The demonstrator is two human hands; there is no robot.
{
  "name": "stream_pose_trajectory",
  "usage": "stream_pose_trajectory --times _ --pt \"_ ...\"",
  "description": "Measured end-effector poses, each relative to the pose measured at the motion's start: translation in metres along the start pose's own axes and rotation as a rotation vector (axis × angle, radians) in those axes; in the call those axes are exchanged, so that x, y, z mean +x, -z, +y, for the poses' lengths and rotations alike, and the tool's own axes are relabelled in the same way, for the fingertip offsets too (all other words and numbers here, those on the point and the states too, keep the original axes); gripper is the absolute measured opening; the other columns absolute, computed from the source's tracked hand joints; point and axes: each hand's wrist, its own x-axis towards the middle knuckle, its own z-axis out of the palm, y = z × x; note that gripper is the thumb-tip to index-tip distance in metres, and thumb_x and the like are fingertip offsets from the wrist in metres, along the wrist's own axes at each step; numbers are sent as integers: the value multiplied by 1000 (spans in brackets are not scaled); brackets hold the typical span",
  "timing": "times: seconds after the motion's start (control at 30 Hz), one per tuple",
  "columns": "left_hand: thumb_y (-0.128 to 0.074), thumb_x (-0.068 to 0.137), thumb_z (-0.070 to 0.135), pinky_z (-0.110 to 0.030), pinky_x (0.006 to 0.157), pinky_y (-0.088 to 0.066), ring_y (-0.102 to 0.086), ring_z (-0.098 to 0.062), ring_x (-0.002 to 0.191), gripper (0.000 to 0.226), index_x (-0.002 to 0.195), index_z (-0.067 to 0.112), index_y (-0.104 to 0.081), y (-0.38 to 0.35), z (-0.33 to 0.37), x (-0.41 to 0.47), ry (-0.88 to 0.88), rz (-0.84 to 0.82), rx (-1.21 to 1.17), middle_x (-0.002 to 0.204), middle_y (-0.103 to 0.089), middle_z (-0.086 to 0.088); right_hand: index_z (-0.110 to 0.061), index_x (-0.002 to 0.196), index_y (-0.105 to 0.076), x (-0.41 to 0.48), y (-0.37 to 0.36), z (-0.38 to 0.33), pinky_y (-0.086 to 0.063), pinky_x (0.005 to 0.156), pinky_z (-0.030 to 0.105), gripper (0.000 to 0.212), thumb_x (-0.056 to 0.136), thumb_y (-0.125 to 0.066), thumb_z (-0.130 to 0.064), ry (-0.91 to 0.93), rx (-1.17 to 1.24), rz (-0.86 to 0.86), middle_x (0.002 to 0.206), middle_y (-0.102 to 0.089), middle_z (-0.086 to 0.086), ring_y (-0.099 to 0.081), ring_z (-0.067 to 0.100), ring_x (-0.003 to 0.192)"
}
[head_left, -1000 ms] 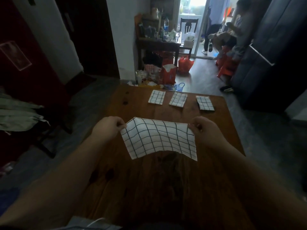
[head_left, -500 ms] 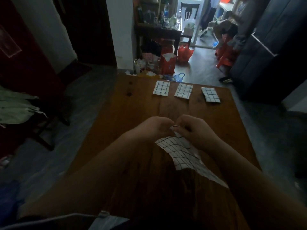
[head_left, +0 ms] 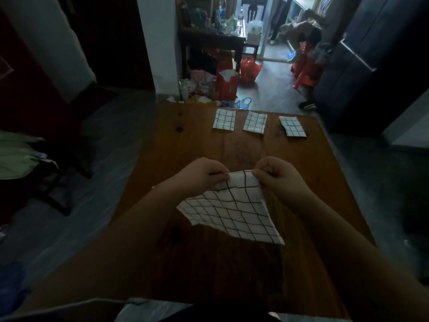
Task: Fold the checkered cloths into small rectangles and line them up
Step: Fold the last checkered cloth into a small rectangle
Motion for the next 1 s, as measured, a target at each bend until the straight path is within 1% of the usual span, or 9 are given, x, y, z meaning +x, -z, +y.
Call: stream_pose_trajectory --times 0.17,0.33,0.4,0.5,0.57,0.7,0.8,0.9,1.0 --pt "-57 103 23 -17 73 -45 -62 3 87 18 111 23 -73 15 -11 -12 25 26 34 94 -66 17 -22 98 -67 2 -11 -8 -57 80 38 15 100 -54 -14 -80 135 -107 101 -69 2 -67 24 93" --pt "-59 102 24 -18 75 -48 -65 0 88 17 110 21 -74 22 -20 -21 41 36 22 94 -68 15 -30 103 -64 5 -27 -12 -56 78 29 20 98 -57 -12 -58 54 -133 107 -67 -5 -67 13 97" --pt "-59 103 25 -18 75 -47 -64 -2 91 17 109 22 -74 23 -21 -23 45 16 30 96 -69 13 -31 100 -64 9 -32 -12 -54 77 26 18 98 -58 -14 -27 -8 -101 104 -66 -8 -66 9 95" --pt "-60 102 26 -16 73 -45 -64 3 87 14 105 26 -74 25 -23 -25 54 -24 54 95 -69 14 -35 93 -61 14 -38 -18 -44 72 16 20 98 -58 -16 78 -166 -64 96 -64 -13 -61 0 89" --pt "-61 101 27 -16 73 -47 -64 8 85 13 101 31 -73 26 -24 -26 55 -41 51 95 -71 14 -39 86 -59 16 -39 -20 -43 72 16 26 96 -59 -15 121 -230 -86 94 -64 -13 -60 -1 87" --pt "-61 101 27 -13 72 -51 -66 6 85 13 100 29 -74 29 -27 -27 45 -15 10 96 -73 11 -33 81 -58 17 -38 -22 -44 71 18 28 94 -59 -9 103 -213 -77 90 -64 -7 -61 5 83" --pt "-61 102 27 -10 67 -50 -68 3 85 13 99 30 -74 31 -27 -28 28 -10 -4 95 -74 8 -26 81 -55 14 -40 -22 -42 66 15 21 95 -59 -10 116 -181 -3 84 -61 -6 -57 0 74" --pt "-61 101 29 -14 73 -54 -69 -1 86 15 101 27 -75 31 -26 -27 13 -8 -9 96 -75 7 -23 83 -50 11 -44 -21 -46 65 19 20 94 -57 -7 142 -200 40 82 -57 -3 -54 4 71" --pt "-63 100 29 -23 83 -56 -69 -1 87 15 102 25 -78 31 -23 -26 -5 -17 -8 96 -76 9 -32 92 -51 10 -42 -27 -46 59 18 31 95 -53 -2 145 -258 -102 87 -59 -5 -59 5 73"
